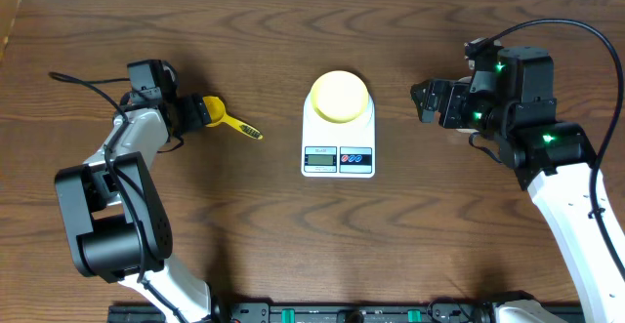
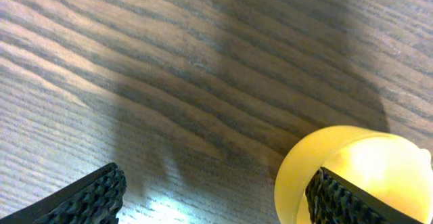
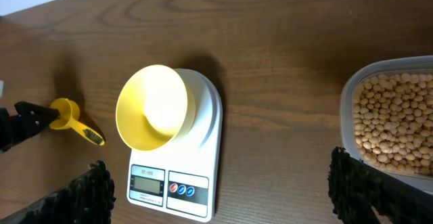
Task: Scoop item into bowl and weigh 50g on scale
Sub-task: 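Grasp the yellow scoop by its bowl rim with the left gripper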
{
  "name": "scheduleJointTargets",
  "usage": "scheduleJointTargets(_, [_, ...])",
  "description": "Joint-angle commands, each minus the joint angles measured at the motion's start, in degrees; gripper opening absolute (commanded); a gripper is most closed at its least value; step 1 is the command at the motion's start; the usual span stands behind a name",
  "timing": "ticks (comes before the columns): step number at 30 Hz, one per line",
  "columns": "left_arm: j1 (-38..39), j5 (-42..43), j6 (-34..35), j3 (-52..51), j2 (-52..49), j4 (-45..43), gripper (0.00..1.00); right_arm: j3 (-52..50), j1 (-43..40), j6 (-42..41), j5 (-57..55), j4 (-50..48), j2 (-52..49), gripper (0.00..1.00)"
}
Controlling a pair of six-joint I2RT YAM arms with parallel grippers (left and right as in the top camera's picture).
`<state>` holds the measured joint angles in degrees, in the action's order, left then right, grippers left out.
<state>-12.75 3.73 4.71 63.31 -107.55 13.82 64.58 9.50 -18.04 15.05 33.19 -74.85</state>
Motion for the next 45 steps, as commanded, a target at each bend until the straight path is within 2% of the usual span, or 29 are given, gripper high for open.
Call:
scheduleJointTargets(1, [-0.2, -0.09, 0.35, 0.79, -0.7, -0.59, 0.88, 1.2, -0.02, -0.81, 0.55, -0.17, 0.59, 0.99])
scheduleJointTargets(3, [-0.2, -0.09, 0.35, 0.79, -1.03, -0.98, 0.87, 1.2, -0.02, -0.81, 0.55, -0.39, 0.59, 0.99])
scheduleJointTargets(7, [-0.2, 0.17, 0.37, 0.79, -1.68, -1.16, 0.68, 1.2, -0.02, -0.81, 0.55, -0.46, 0.59, 0.99])
scheduleJointTargets(11, [-0.17, 1.46, 0.39, 0.79, -2.29, -1.18, 0.65, 1.22, -0.02, -0.81, 0.55, -0.72, 0.59, 0.99])
scheduleJointTargets(21, [-0.07, 2.29, 0.57, 0.79, -2.73, -1.33, 0.33, 1.22, -0.02, -0.81, 0.5, -1.27, 0.59, 0.99])
scheduleJointTargets(26, [-0.04, 2.27, 1.27, 0.79, -2.73, -1.33, 0.24, 1.22, -0.04, -0.79, 0.35, -1.27, 0.59, 0.99])
scheduleJointTargets(29, [-0.02, 2.27, 1.86, 0.79, -2.73, -1.53, 0.08, 1.22, -0.04, -0.81, 0.11, -1.25, 0.59, 0.99])
scheduleJointTargets(35, [-0.04, 2.45, 2.93, 0.79, -2.73, -1.57, 0.07, 1.22, -0.04, -0.79, 0.04, -1.25, 0.59, 0.99])
scheduleJointTargets(45, [-0.04, 7.58, 3.13, 0.85, -0.02, -1.44, 0.07, 1.22, -0.04, -0.74, -0.09, -1.07, 0.59, 0.99])
